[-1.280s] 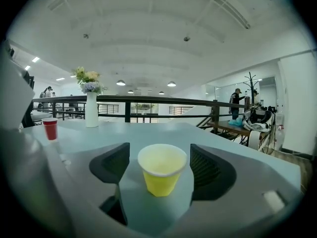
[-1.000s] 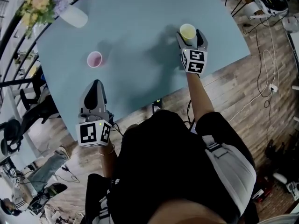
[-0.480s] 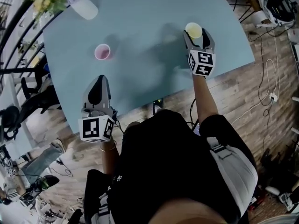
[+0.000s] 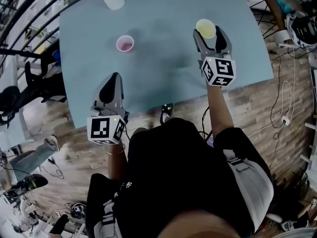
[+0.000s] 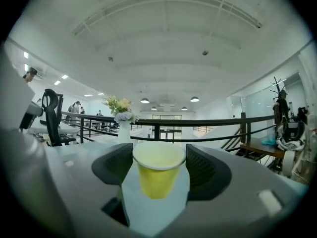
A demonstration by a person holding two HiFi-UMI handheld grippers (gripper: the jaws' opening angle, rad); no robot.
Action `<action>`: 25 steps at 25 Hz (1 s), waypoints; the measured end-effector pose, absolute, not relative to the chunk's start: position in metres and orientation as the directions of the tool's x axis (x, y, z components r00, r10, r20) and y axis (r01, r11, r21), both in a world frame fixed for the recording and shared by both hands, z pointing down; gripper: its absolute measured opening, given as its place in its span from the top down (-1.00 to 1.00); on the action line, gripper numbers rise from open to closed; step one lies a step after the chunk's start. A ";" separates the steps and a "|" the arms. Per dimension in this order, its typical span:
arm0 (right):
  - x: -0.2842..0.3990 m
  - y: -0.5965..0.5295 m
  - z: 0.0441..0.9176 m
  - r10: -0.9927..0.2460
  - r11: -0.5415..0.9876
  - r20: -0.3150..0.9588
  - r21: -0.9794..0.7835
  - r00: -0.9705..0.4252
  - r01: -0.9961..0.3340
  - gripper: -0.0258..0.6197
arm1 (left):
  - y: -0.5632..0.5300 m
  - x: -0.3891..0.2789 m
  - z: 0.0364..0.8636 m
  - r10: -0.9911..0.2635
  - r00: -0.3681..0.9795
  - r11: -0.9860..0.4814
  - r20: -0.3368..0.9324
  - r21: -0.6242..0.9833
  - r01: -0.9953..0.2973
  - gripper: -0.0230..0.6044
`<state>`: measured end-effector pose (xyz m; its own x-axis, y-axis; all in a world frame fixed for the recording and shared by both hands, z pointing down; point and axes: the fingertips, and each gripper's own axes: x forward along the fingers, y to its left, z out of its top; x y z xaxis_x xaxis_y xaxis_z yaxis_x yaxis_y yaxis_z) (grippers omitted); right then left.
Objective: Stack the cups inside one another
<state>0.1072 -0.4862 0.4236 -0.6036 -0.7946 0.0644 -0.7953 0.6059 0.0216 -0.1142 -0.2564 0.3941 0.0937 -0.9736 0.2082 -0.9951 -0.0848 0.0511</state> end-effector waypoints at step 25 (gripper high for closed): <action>-0.122 -0.399 0.379 -0.392 0.920 -0.002 0.026 -0.920 -0.392 -0.10 | -0.165 -0.208 0.388 -0.959 -0.205 0.225 0.195 0.084 -0.971 0.95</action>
<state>-0.1218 -0.3995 0.3789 -0.9200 -0.3918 -0.0020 -0.3917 0.9197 0.0263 -0.2085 -0.1655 0.3882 -0.2055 -0.9590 0.1953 -0.9708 0.2250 0.0836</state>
